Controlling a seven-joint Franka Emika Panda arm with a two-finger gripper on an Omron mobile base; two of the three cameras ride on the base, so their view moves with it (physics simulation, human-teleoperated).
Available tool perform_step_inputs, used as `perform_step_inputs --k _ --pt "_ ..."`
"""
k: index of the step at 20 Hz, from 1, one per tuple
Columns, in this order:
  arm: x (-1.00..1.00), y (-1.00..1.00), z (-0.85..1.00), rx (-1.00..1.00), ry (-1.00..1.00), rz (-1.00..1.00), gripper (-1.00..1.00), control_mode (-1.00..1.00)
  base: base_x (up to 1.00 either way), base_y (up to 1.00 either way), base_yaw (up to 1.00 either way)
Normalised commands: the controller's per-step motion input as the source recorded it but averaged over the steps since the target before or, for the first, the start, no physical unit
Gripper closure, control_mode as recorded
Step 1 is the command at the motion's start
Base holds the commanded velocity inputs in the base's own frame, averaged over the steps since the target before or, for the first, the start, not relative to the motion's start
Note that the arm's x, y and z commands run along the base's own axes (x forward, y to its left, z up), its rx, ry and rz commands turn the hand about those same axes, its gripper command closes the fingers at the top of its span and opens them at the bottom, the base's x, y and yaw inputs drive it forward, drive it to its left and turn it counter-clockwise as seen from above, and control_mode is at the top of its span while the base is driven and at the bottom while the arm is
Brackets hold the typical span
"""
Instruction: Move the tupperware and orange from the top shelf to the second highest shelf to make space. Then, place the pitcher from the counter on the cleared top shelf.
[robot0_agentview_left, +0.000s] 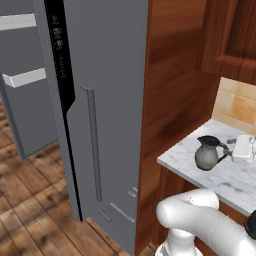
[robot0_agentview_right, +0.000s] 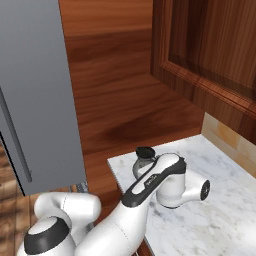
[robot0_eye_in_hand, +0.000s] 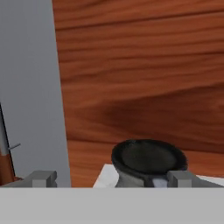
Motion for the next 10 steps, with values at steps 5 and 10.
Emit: perform_step_inputs --k 5,10 --pt "0.16 -0.11 -0.15 0.01 0.00 0.00 -1.00 -1.00 0.00 0.00 0.00" --pt "0.11 -0.11 -0.16 0.00 0.00 0.00 -1.00 -1.00 0.00 0.00 0.00"
